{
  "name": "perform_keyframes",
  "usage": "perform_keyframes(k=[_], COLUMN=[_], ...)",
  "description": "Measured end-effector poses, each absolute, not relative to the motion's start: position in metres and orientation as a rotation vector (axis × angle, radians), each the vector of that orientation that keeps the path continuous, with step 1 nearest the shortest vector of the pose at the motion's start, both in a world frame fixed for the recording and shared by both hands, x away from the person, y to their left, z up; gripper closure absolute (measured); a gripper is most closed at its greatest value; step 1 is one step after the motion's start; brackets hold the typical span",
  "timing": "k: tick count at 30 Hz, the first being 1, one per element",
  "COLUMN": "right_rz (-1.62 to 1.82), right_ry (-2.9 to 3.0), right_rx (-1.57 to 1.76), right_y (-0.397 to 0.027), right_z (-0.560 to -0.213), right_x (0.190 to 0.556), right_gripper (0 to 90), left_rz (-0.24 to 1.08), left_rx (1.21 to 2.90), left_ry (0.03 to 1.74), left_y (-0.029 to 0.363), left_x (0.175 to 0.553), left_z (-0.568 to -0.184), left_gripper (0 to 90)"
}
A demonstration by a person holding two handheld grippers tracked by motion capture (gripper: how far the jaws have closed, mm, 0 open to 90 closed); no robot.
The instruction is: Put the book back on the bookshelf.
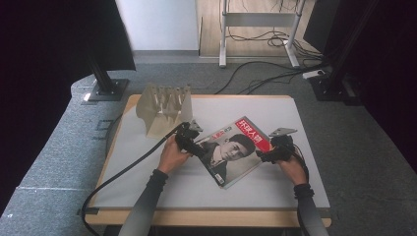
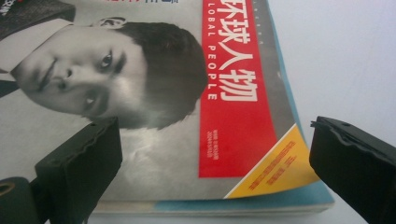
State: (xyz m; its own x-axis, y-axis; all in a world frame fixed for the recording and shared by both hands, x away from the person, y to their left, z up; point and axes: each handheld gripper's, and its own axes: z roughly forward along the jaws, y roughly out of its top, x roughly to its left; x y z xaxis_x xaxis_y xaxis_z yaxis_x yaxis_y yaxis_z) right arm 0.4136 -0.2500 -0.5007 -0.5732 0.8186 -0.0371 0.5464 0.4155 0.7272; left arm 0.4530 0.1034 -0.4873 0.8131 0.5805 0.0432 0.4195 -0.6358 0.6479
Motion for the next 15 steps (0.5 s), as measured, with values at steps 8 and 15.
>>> perform_keyframes(k=[8,15], right_rz=[0.952,0.939], right_ry=[2.301,2.330], right_rx=[1.163,1.185], right_y=[-0.253,-0.256], right_z=[-0.502,-0.509], right_x=[0.430,0.445], right_gripper=[3.0,3.1], left_rz=[0.305,0.287], left_rx=[2.362,2.363], left_ry=[0.719,0.752], left_y=[0.088,0.082], left_x=[0.466,0.476], left_z=[-0.497,-0.510], left_gripper=[0.0,0.0])
